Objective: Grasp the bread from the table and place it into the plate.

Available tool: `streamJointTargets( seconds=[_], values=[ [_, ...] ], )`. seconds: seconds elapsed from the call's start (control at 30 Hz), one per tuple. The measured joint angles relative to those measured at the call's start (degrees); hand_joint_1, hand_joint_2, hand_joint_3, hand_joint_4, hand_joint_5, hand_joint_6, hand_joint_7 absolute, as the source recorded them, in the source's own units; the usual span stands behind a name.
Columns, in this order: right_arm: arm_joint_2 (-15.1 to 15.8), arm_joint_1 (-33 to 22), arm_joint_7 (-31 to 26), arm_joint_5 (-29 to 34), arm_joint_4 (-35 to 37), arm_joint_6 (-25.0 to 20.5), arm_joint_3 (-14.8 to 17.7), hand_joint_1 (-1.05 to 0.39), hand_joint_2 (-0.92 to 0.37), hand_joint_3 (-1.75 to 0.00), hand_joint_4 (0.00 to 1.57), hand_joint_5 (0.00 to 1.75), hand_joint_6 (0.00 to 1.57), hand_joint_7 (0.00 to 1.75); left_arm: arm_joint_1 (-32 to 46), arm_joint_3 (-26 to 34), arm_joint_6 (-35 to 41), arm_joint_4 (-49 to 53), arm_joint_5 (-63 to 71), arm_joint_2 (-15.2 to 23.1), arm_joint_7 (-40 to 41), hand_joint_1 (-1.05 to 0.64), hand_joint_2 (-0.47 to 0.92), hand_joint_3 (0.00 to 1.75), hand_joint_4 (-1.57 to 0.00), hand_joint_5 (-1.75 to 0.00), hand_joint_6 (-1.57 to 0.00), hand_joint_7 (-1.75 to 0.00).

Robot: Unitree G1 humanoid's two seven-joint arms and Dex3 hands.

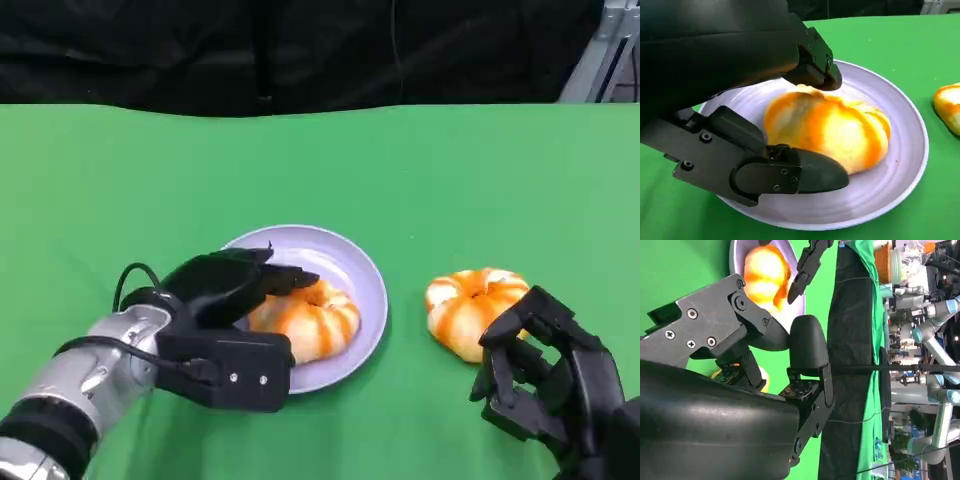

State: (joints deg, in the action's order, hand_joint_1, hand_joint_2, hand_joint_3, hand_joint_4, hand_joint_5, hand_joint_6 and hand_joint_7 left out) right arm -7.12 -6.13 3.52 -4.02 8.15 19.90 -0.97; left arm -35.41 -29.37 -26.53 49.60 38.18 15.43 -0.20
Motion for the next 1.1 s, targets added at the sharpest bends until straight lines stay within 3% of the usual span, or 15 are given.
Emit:
streamJointTargets(
  seconds=[0.2, 0.3, 0.33, 0.43, 0.47, 0.5, 0.53, 0.57, 0.6, 0.63, 0.67, 0.77, 0.8, 0.97, 1.1],
  values=[
    [0.0, 0.0, 0.0, -0.1, 0.0, 0.1, 0.1, -0.13, -0.57, -1.18, 0.85, 1.75, 0.65, 1.61, 1.5, 2.3, -0.1, -5.4, -3.5, 1.6, -3.6, -1.04, 0.92, 0.66, 0.0, 0.0, -0.29, 0.0],
    [-0.2, 0.0, -0.1, -0.1, 0.0, 0.1, 0.1, -0.13, -0.57, -1.18, 0.86, 1.75, 0.65, 1.61, 2.9, 4.3, -0.4, -8.3, -6.4, 2.4, -5.2, -0.9, 0.92, 0.57, -0.12, -0.05, -0.37, -0.03],
    [-0.2, 0.0, -0.2, -0.2, 0.0, 0.0, 0.1, -0.13, -0.57, -1.18, 0.86, 1.75, 0.65, 1.61, 4.0, 5.5, -0.6, -9.9, -8.5, 2.6, -6.3, -0.82, 0.92, 0.51, -0.18, -0.06, -0.4, -0.03],
    [-0.5, 0.0, -0.3, -0.5, -0.1, -0.2, 0.2, -0.12, -0.57, -1.18, 0.87, 1.75, 0.66, 1.6, 8.1, 9.8, 0.0, -16.0, -16.2, 2.6, -9.7, -0.38, 0.92, 0.36, -0.52, -0.13, -0.59, -0.06],
    [-0.5, 0.0, -0.3, -0.6, -0.1, -0.3, 0.2, -0.13, -0.57, -1.18, 0.87, 1.75, 0.66, 1.6, 9.2, 11.3, 0.3, -18.0, -19.0, 2.5, -10.9, -0.35, 0.92, 0.35, -0.54, -0.13, -0.6, -0.06],
    [-0.4, -0.1, -0.4, -0.6, -0.2, -0.5, 0.2, -0.13, -0.57, -1.18, 0.86, 1.75, 0.66, 1.6, 10.1, 12.6, 0.6, -19.5, -21.3, 2.5, -11.8, -0.11, 0.92, 0.47, -0.76, -0.25, -0.77, -0.13],
    [-0.4, -0.1, -0.4, -0.6, -0.3, -0.6, 0.2, -0.13, -0.57, -1.18, 0.86, 1.75, 0.66, 1.6, 11.2, 14.3, 1.7, -21.3, -24.8, 2.3, -13.5, -0.03, 0.92, 0.52, -0.84, -0.29, -0.84, -0.15],
    [-0.4, -0.1, -0.4, -0.6, -0.5, -0.8, 0.1, -0.13, -0.57, -1.18, 0.86, 1.75, 0.66, 1.6, 12.3, 15.8, 3.0, -23.1, -27.8, 1.9, -14.9, 0.04, 0.87, 0.68, -0.84, -0.74, -0.98, -0.28],
    [-0.4, -0.1, -0.4, -0.6, -0.5, -1.0, 0.1, -0.13, -0.57, -1.18, 0.86, 1.75, 0.66, 1.6, 13.3, 17.2, 4.5, -24.8, -31.2, 1.5, -16.5, 0.06, 0.84, 0.76, -0.79, -0.98, -1.02, -0.35],
    [-0.4, -0.2, -0.4, -0.6, -0.6, -1.0, 0.1, -0.13, -0.57, -1.18, 0.86, 1.75, 0.65, 1.6, 14.4, 18.5, 5.7, -26.2, -34.3, 1.1, -18.0, 0.07, 0.78, 0.88, -0.74, -1.33, -0.99, -0.71],
    [-0.4, -0.2, -0.4, -0.6, -0.5, -1.0, 0.1, -0.14, -0.57, -1.18, 0.85, 1.75, 0.65, 1.6, 15.4, 19.8, 7.5, -27.7, -37.3, 0.9, -19.4, 0.06, 0.71, 1.01, -0.72, -1.57, -0.86, -1.17],
    [-0.2, -0.1, -0.4, -0.5, -0.5, -0.9, 0.2, -0.14, -0.57, -1.18, 0.85, 1.75, 0.65, 1.61, 18.2, 22.9, 14.4, -32.6, -43.9, 0.5, -22.9, 0.05, 0.63, 1.17, -0.74, -1.73, -0.71, -1.61],
    [-0.2, -0.1, -0.4, -0.5, -0.5, -0.9, 0.2, -0.14, -0.56, -1.18, 0.85, 1.75, 0.65, 1.61, 19.4, 23.9, 17.3, -34.9, -46.3, 0.6, -24.2, 0.05, 0.62, 1.21, -0.76, -1.74, -0.68, -1.68],
    [-0.1, -0.1, -0.4, -0.4, -0.5, -0.6, 0.2, -0.14, -0.57, -1.19, 0.85, 1.75, 0.64, 1.62, 26.5, 29.1, 29.8, -45.6, -57.9, 2.3, -30.5, 0.04, 0.71, 1.1, -0.8, -1.75, -0.67, -1.74],
    [-0.1, -0.1, -0.4, -0.4, -0.5, -0.4, 0.3, -0.14, -0.57, -1.19, 0.85, 1.75, 0.64, 1.62, 30.5, 31.6, 33.7, -48.8, -61.0, 2.7, -32.4, 0.04, 0.72, 1.09, -0.81, -1.75, -0.67, -1.75]
  ],
)
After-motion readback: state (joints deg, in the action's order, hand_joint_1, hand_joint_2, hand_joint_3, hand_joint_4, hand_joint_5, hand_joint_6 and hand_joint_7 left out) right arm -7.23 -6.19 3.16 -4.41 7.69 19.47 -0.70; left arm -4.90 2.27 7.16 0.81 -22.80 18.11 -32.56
